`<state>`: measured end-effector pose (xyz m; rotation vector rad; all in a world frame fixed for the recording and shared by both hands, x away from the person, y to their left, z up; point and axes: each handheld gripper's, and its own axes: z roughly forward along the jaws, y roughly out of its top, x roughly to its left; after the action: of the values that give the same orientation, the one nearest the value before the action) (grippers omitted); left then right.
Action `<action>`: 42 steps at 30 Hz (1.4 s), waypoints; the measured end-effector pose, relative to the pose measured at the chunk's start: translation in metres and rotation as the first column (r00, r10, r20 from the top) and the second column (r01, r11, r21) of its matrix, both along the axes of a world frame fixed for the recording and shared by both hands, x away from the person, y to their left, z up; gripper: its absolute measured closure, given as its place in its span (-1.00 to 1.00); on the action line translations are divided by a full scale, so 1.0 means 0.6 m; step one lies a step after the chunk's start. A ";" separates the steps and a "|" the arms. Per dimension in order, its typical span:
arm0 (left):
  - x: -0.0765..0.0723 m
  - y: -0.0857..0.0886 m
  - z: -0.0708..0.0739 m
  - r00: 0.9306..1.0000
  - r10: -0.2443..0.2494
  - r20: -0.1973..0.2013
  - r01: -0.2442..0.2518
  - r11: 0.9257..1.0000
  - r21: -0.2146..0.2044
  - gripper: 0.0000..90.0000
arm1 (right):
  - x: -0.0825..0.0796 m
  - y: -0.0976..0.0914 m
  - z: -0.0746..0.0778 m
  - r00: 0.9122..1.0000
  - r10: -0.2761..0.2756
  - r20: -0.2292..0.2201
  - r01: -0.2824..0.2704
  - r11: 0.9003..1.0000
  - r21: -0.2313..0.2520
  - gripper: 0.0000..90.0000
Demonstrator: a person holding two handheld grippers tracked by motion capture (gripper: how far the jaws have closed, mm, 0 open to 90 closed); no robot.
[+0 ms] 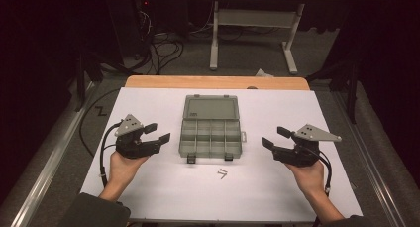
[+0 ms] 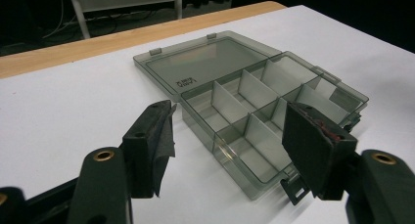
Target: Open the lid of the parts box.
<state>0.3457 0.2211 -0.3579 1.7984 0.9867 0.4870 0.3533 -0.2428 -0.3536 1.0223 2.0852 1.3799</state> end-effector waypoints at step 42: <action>-0.032 -0.003 -0.057 1.000 -0.001 -0.005 0.001 1.000 -0.001 -0.21 | -0.049 -0.044 -0.058 0.994 -0.102 0.036 0.100 0.993 0.063 -0.32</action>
<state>0.3263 0.2190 -0.3924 1.8000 0.9901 0.4814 0.3237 -0.2692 -0.3884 1.1009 1.9460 1.4095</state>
